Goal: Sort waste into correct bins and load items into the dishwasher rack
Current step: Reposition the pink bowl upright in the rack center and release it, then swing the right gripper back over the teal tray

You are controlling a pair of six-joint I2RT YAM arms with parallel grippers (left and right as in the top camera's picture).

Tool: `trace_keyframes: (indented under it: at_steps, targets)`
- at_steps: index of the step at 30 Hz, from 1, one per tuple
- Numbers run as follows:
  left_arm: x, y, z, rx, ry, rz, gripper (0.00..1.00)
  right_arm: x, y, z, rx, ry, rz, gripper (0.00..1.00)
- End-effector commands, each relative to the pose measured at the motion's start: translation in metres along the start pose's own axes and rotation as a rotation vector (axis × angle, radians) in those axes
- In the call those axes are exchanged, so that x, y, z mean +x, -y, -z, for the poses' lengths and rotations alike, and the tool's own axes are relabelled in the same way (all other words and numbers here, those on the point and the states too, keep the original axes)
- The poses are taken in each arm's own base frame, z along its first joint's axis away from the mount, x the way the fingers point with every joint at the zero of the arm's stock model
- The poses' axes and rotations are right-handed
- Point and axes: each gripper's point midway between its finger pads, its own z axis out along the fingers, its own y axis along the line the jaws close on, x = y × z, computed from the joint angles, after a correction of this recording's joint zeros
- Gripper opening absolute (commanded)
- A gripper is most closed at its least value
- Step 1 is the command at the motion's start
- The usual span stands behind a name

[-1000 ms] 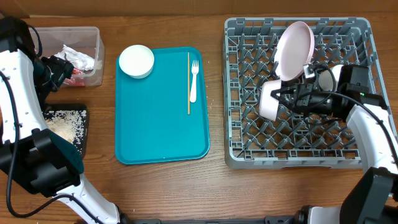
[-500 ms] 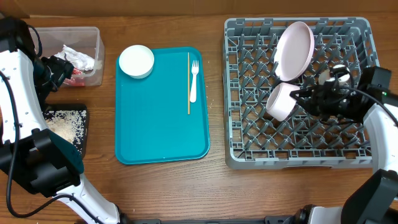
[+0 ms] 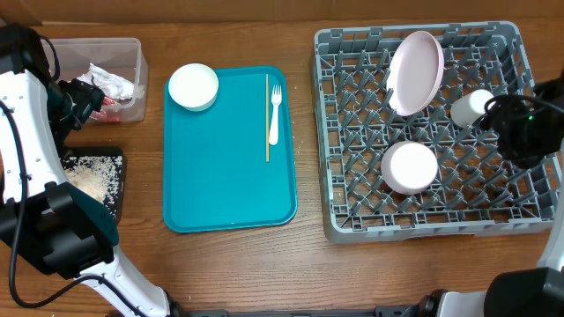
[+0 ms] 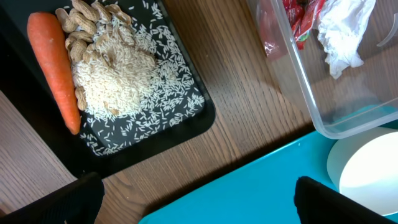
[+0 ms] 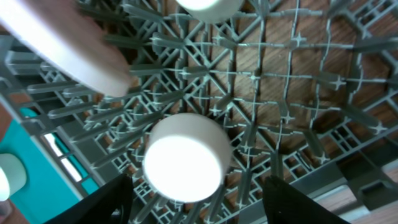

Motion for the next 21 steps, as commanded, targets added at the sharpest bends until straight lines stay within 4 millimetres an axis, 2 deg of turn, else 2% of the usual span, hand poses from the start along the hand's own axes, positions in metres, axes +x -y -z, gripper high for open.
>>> trace_keyframes:
  at_steps: [1, 2, 4, 5, 6, 10, 12, 15, 18, 21]
  targets:
    - [0.001, 0.001, -0.002, -0.01, 0.003, 0.001, 1.0, 0.003, -0.04, 0.025, -0.104, 0.034, 0.066, 0.73]
    - [0.001, 0.001, -0.002, -0.01, 0.003, 0.001, 1.0, 0.008, -0.052, 0.028, -0.145, 0.024, 0.094, 0.74]
    - [0.001, 0.001, -0.002, -0.01, 0.003, 0.001, 1.0, 0.025, -0.092, 0.032, -0.28, -0.007, 0.218, 0.8]
    - [0.001, 0.001, -0.002, -0.01, 0.003, 0.001, 1.0, 0.033, -0.111, 0.034, -0.341, -0.019, 0.282, 0.86]
    - [0.001, 0.001, -0.002, -0.01, 0.003, 0.001, 1.0, 0.048, -0.141, 0.036, -0.43, -0.033, 0.379, 1.0]
    - [0.001, 0.001, -0.002, -0.01, 0.003, 0.001, 1.0, 0.081, -0.208, 0.036, -0.566, -0.012, 0.595, 1.0]
    - [0.001, 0.001, -0.002, -0.01, 0.003, 0.001, 1.0, 0.109, -0.254, 0.038, -0.665, 0.016, 0.734, 1.0]
    - [0.001, 0.001, -0.002, -0.01, 0.003, 0.001, 1.0, 0.137, -0.299, 0.037, -0.756, 0.06, 0.856, 1.0]
    - [0.001, 0.001, -0.002, -0.01, 0.004, 0.001, 1.0, 0.163, -0.332, 0.021, -0.773, 0.091, 0.932, 1.0]
    - [0.001, 0.001, -0.002, -0.01, 0.003, 0.001, 1.0, 0.192, -0.358, -0.008, -0.783, 0.071, 0.988, 1.0]
